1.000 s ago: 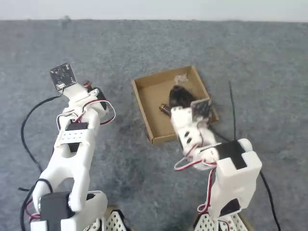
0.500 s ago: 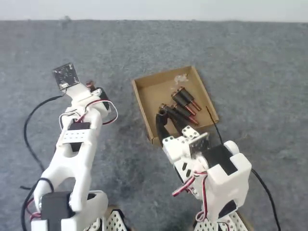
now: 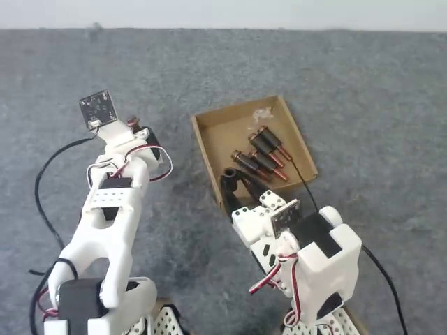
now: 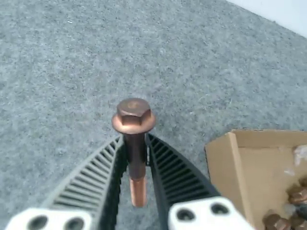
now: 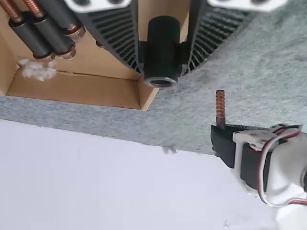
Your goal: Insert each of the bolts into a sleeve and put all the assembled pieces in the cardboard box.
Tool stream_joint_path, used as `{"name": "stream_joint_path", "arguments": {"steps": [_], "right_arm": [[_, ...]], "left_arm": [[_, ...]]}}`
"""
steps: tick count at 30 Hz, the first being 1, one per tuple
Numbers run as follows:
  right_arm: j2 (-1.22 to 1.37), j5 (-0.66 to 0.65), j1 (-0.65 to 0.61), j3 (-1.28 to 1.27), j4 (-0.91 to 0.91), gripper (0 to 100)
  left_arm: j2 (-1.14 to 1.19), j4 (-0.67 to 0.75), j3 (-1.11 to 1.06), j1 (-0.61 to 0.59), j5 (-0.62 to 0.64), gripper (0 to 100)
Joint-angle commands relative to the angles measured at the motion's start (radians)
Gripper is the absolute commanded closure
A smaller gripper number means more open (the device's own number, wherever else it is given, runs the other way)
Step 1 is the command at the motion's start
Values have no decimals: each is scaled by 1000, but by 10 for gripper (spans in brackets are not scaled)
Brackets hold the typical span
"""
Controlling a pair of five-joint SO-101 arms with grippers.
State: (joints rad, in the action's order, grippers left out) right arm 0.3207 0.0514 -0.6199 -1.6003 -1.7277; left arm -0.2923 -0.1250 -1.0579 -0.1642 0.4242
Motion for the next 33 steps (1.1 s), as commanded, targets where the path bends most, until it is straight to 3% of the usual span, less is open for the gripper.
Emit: {"name": "stream_joint_path", "arguments": {"steps": [1,6,14,24,33], "right_arm": [[-45,-8,-7,-29,-22,992],[-45,-6,-8,-28,15,992],[-44,-6,-7,-28,15,992],[-44,-6,-7,8,107,992],[-44,-6,-8,12,107,992]], "left_arm": [[-5,28,47,6,-2,988],[-5,29,47,20,0,988],[-17,49,33,189,-2,988],[-9,548,-133,308,0,988],[-18,629,-202,359,2,988]]}}
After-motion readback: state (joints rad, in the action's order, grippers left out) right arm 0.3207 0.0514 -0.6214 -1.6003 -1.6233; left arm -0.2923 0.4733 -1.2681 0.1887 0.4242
